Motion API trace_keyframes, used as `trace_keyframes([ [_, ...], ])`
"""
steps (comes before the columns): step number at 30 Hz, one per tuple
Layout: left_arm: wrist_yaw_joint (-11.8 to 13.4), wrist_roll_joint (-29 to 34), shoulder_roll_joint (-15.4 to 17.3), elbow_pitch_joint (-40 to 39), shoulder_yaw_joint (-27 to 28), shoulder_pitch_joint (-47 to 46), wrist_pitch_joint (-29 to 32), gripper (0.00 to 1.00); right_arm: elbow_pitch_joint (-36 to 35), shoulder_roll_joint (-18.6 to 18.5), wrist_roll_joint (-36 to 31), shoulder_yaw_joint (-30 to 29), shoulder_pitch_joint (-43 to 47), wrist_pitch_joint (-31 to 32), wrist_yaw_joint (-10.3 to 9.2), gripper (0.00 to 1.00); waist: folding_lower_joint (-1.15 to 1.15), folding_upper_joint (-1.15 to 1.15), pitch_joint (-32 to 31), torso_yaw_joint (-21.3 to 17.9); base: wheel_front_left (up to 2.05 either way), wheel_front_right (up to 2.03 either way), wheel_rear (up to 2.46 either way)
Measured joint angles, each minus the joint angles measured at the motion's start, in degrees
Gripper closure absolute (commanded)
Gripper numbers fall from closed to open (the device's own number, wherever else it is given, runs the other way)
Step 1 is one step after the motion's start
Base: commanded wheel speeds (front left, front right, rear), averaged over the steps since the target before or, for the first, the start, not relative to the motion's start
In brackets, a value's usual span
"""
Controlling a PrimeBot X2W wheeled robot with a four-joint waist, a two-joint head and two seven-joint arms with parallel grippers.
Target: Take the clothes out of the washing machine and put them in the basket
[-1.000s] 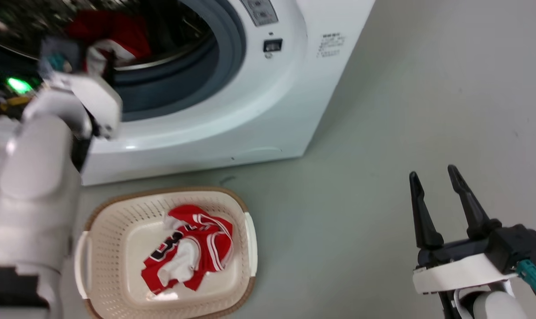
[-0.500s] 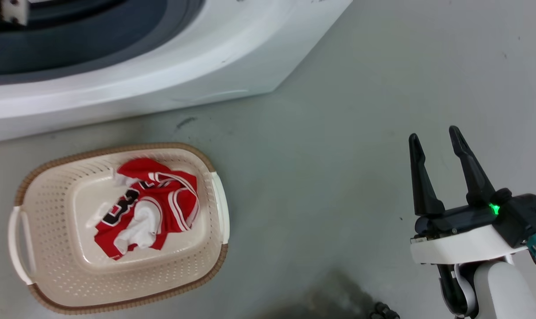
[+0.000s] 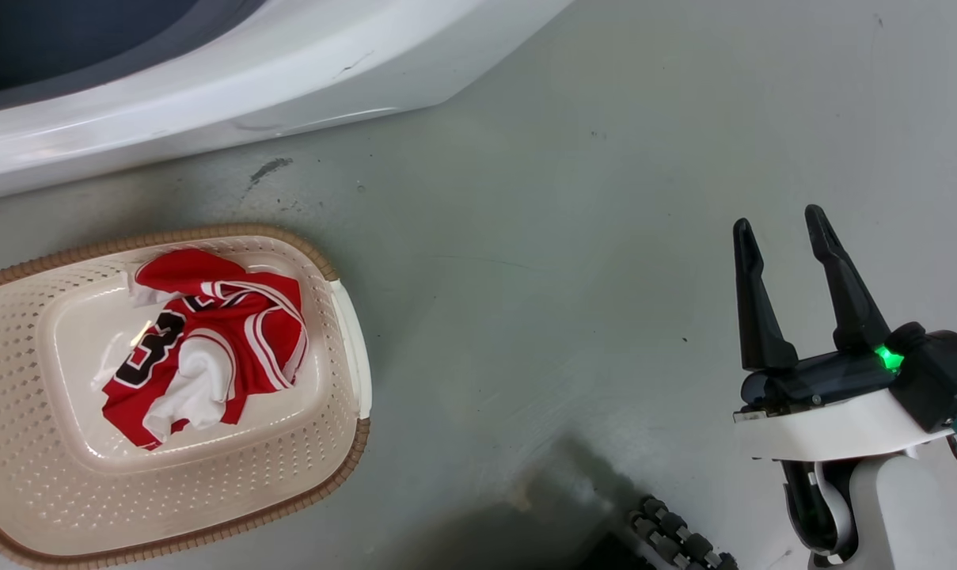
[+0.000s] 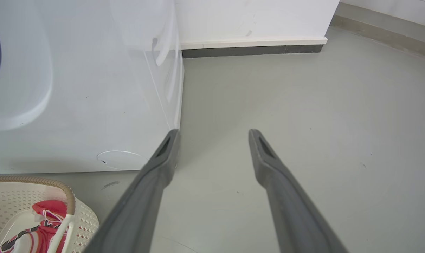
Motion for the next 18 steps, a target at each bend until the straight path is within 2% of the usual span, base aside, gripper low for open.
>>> trace_keyframes([
  [6,0.04,-1.44,0.19,-0.32,-1.71,-0.2,0.64,0.0,0.0,0.0,0.34,-0.26,-0.2,0.0,0.0,0.0,0.0,0.0,0.33,-0.08,0.0,0.0,0.0],
  [7,0.04,-1.37,0.22,-0.47,-2.2,-0.22,0.73,0.13,0.0,0.0,0.33,-0.32,-0.21,0.0,0.0,0.0,0.0,0.0,0.33,-0.06,0.0,0.0,0.0],
  [8,0.04,-1.43,0.23,-0.64,-2.46,-0.22,0.68,1.0,0.0,0.0,0.34,-0.35,-0.24,0.0,0.0,0.0,0.0,0.0,0.35,-0.05,0.0,0.0,0.0],
  [14,-0.03,-1.62,0.69,-1.09,-3.31,-0.07,-1.41,1.0,0.0,0.01,0.32,-0.73,-0.34,0.0,0.0,0.0,0.0,0.0,0.0,0.21,0.0,0.0,0.0],
  [18,0.42,-2.57,0.41,-1.88,-3.11,1.41,-5.39,1.0,0.37,0.01,-0.08,-1.03,-0.2,0.0,0.0,0.0,-0.01,0.0,-1.32,0.58,0.0,0.0,0.0],
])
